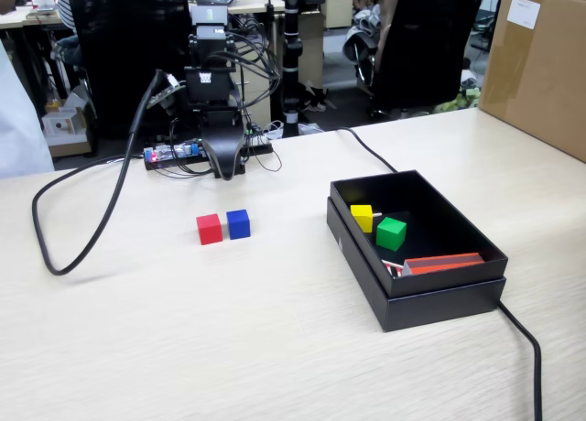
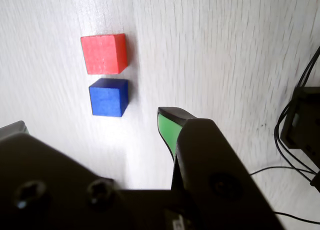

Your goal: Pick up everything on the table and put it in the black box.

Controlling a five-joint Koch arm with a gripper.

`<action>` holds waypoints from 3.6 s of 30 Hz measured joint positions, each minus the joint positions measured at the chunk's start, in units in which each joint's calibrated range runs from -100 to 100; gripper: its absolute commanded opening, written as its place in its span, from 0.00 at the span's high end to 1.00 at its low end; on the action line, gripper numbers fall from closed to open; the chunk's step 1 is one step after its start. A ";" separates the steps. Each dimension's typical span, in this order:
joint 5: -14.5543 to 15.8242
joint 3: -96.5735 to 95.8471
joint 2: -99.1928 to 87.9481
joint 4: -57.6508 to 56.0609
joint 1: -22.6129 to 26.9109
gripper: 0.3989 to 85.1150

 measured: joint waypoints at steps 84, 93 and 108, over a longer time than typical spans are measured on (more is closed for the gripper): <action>7.03 65.81 78.96 0.31 21.44 0.64; 7.03 65.81 78.45 -1.94 21.59 0.54; 3.22 37.33 25.24 -2.17 12.26 0.44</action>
